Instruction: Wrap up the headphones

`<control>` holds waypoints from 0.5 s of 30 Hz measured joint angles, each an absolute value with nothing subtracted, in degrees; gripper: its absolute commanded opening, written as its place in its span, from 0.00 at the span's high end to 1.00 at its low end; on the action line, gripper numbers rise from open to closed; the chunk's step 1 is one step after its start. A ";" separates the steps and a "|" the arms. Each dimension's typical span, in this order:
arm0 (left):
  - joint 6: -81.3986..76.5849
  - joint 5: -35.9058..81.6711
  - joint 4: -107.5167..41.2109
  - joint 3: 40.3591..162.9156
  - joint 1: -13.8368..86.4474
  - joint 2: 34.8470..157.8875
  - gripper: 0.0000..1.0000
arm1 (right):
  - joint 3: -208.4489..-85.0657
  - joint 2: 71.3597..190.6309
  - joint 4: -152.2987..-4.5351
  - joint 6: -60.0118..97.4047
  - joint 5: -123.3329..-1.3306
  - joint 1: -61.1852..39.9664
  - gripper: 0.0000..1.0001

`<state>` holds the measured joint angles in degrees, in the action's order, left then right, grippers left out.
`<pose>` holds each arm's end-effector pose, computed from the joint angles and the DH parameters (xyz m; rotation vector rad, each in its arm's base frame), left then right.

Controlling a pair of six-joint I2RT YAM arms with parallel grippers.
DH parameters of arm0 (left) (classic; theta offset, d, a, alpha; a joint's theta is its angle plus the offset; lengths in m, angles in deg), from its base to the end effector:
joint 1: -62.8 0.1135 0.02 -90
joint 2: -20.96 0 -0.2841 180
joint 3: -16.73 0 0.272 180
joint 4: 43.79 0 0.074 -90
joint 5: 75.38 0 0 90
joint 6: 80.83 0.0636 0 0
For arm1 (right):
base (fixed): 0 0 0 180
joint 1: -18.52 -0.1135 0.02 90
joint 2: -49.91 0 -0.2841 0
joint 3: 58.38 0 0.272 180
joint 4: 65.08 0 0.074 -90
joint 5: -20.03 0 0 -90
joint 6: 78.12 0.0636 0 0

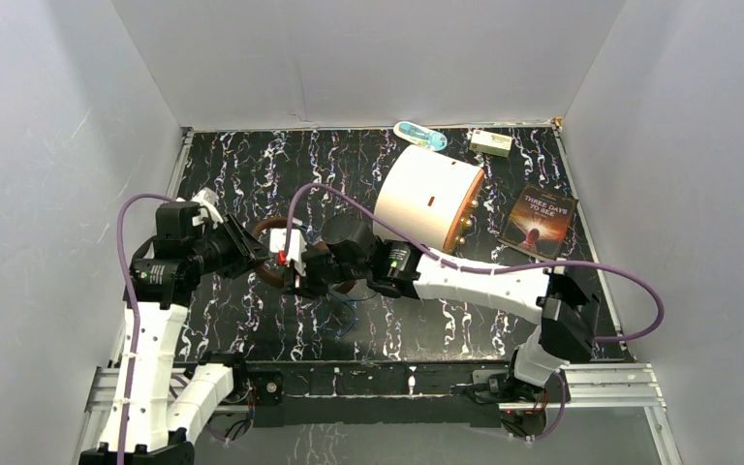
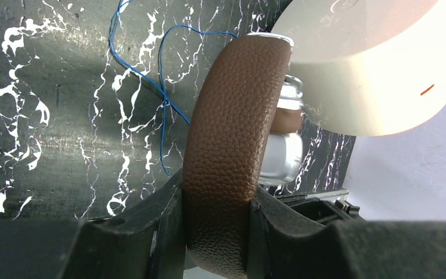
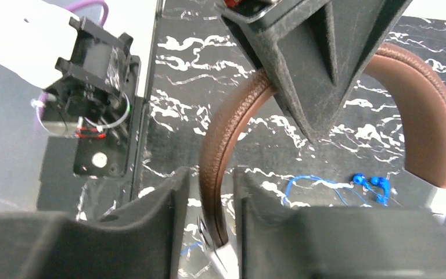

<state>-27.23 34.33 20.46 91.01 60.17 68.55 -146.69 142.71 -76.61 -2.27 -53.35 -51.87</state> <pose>0.1764 -0.0296 0.3638 -0.4755 2.2380 -0.7483 0.1288 0.4156 0.3387 -1.4600 1.2895 0.9369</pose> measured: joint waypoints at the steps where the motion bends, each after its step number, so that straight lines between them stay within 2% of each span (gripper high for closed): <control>1: -27.38 34.57 20.72 91.09 60.17 68.20 1.00 | -147.13 142.51 -78.01 -1.35 -53.79 -52.05 0.35; 2: -27.40 34.85 20.89 91.20 60.15 67.88 1.00 | -147.55 142.18 -79.76 -0.26 -54.42 -52.11 0.29; 3: -27.47 35.05 21.02 91.31 60.17 67.48 1.00 | -147.96 141.66 -82.03 0.96 -55.45 -52.18 0.15; 5: -27.99 35.33 21.40 91.55 60.17 66.72 1.00 | -148.49 140.02 -86.49 3.28 -57.55 -52.40 0.03; 11: -32.85 37.41 20.63 94.28 60.15 64.49 1.00 | -148.29 127.12 -100.76 8.42 -67.60 -52.40 0.01; 15: -36.54 38.89 19.95 101.74 60.11 66.72 1.00 | -146.80 114.97 -105.35 10.87 -74.01 -50.63 0.01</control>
